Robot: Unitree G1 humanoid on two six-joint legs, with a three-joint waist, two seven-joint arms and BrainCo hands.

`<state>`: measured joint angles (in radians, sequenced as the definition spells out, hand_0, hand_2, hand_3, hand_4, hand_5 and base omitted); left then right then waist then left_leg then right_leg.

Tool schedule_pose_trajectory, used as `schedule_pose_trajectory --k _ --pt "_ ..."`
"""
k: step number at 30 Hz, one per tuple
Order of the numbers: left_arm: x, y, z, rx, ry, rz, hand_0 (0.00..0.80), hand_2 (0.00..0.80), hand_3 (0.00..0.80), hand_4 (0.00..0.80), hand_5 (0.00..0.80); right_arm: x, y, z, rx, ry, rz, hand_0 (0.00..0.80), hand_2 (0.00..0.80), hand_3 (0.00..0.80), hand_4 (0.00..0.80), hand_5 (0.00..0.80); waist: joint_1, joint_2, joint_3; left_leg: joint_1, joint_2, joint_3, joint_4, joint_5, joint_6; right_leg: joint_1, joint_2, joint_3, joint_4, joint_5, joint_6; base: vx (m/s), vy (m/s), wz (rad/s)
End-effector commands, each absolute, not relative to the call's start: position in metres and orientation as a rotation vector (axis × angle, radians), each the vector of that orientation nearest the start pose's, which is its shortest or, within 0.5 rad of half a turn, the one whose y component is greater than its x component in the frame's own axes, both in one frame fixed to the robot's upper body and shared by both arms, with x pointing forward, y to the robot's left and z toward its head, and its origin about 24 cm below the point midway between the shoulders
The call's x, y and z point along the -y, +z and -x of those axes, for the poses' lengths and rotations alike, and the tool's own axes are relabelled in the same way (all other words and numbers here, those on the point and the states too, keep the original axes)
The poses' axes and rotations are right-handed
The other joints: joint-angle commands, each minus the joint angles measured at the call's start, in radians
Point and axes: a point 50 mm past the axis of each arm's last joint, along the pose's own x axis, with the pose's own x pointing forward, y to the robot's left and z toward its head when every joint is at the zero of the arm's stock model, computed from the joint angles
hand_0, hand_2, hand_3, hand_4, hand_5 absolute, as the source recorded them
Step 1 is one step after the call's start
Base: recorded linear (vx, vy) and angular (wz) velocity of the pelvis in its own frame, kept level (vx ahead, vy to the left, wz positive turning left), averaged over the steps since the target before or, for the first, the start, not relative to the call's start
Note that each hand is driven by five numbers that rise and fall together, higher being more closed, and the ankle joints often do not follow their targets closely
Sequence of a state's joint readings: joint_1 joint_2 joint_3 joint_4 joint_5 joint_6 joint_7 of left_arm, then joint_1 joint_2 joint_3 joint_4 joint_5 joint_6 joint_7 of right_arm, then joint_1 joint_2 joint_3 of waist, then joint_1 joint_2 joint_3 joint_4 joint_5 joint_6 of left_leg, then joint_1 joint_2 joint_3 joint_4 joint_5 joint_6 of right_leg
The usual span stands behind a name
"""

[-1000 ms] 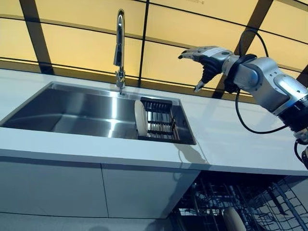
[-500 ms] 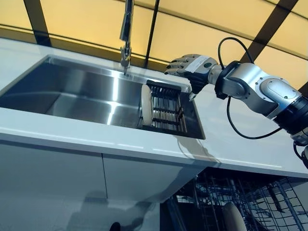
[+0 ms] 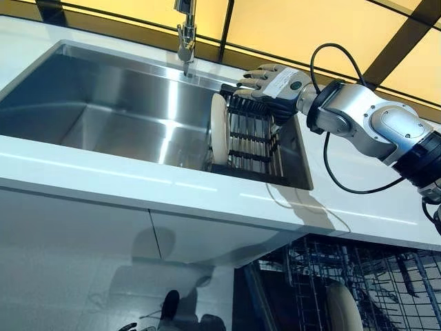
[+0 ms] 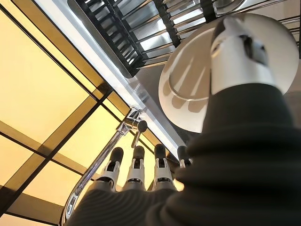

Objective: Take plates into dishwasher

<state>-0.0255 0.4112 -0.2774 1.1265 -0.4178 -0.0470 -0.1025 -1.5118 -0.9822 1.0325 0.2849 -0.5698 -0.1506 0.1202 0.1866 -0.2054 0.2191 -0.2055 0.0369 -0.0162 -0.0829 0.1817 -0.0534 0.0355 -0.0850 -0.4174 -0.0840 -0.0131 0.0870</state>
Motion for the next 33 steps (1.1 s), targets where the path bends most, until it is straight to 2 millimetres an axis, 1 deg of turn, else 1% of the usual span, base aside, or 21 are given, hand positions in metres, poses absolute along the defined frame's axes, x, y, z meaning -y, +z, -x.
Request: schedule_pose_trajectory --k 1,5,13,25,27,29,30,33 --pt "-0.277 -0.132 -0.130 -1.028 0.114 -0.092 0.000 0.000 0.000 0.000 0.000 0.121 0.378 -0.342 0.841 0.034 2.086 0.000 0.000 0.000 0.000 0.000 0.029 -0.022 -0.004 0.063 -0.015 0.057 -0.004 -0.084 0.009 -0.074 -0.041 0.010 -0.003 0.144 0.065 0.039 0.030 0.01" --pt "-0.276 -0.133 -0.129 -1.035 0.114 -0.093 0.000 0.000 0.000 0.000 0.000 0.120 0.379 -0.344 0.840 0.010 2.083 0.000 0.000 0.000 0.000 0.000 0.032 -0.020 -0.005 0.069 -0.014 0.058 -0.004 -0.089 0.010 -0.071 -0.045 0.010 -0.003 0.143 0.068 0.000 0.000 0.00" --pt "-0.277 -0.134 -0.124 -1.056 0.115 -0.104 0.000 0.000 0.000 0.000 0.000 0.118 0.379 -0.345 0.852 0.012 2.070 0.000 0.000 0.000 0.000 0.000 0.037 -0.027 -0.016 0.082 -0.012 0.055 -0.004 -0.096 0.010 -0.058 -0.049 0.001 -0.003 0.140 0.070 0.027 -0.004 0.03" --pt "-0.275 -0.136 -0.120 -1.072 0.107 -0.112 0.000 0.000 0.000 0.000 0.000 0.104 0.381 -0.343 0.892 0.042 2.061 0.000 0.000 0.000 0.000 0.000 0.050 -0.029 -0.019 0.088 -0.015 0.048 -0.004 -0.100 0.009 -0.050 -0.051 -0.009 -0.003 0.135 0.069 0.009 0.005 0.02" --pt "-0.278 -0.136 -0.118 -1.056 0.186 -0.073 0.000 0.000 0.000 0.000 0.000 0.101 0.380 -0.343 0.893 0.050 2.064 0.000 0.000 0.000 0.000 0.000 0.057 -0.030 -0.016 0.085 -0.015 0.044 -0.004 -0.099 0.009 -0.050 -0.050 -0.011 -0.003 0.134 0.069 0.000 0.000 0.00" --pt "-0.280 -0.136 -0.118 -1.050 0.227 -0.055 0.000 0.000 0.000 0.000 0.000 0.100 0.380 -0.342 0.890 0.054 2.066 0.000 0.000 0.000 0.000 0.000 0.060 -0.031 -0.014 0.083 -0.014 0.042 -0.004 -0.100 0.009 -0.050 -0.051 -0.013 -0.003 0.132 0.069 0.000 0.000 0.00" --pt "-0.283 -0.134 -0.118 -1.045 0.241 -0.059 0.000 0.000 0.000 0.000 0.000 0.100 0.379 -0.342 0.885 0.051 2.070 0.000 0.000 0.000 0.000 0.000 0.065 -0.033 -0.009 0.079 -0.015 0.039 -0.004 -0.098 0.009 -0.051 -0.050 -0.015 -0.003 0.132 0.069 0.000 0.000 0.00" --pt "-0.284 -0.134 -0.118 -1.042 0.238 -0.053 0.000 0.000 0.000 0.000 0.000 0.099 0.381 -0.342 0.888 0.047 2.068 0.000 0.000 0.000 0.000 0.000 0.071 -0.036 -0.002 0.074 -0.014 0.032 -0.004 -0.095 0.007 -0.053 -0.051 -0.020 -0.003 0.134 0.070 0.008 -0.014 0.06"
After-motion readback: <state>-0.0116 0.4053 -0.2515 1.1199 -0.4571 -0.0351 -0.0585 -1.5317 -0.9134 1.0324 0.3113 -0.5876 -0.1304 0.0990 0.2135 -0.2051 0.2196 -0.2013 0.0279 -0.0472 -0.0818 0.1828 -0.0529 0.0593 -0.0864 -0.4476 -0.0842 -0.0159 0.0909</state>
